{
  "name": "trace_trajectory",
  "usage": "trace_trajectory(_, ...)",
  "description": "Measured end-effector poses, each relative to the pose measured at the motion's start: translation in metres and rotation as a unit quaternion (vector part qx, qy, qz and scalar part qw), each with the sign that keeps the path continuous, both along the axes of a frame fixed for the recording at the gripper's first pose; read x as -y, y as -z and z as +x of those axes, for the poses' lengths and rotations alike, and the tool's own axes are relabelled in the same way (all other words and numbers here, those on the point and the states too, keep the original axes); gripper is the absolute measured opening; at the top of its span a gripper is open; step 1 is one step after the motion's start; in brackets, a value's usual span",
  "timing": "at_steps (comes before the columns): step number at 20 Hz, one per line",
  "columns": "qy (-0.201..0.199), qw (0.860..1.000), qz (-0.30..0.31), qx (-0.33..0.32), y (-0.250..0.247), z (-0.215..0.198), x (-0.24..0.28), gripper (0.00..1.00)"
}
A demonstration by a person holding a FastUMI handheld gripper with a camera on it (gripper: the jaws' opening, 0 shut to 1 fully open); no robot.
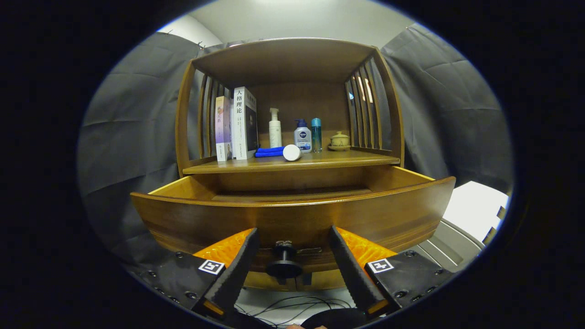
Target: Pull open the drawer, take out the items inside it, and place them on the countertop above the cabinet.
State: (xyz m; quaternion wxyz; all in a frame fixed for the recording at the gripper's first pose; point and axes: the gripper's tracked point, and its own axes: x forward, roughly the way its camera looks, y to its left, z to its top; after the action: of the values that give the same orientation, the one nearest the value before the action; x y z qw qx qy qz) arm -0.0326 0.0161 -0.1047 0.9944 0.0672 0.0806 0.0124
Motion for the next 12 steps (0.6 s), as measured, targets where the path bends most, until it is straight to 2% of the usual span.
trace_trajectory(12,0.012,1.0,0.002,-0.008,-0.006,0.055,-0.007,0.98)
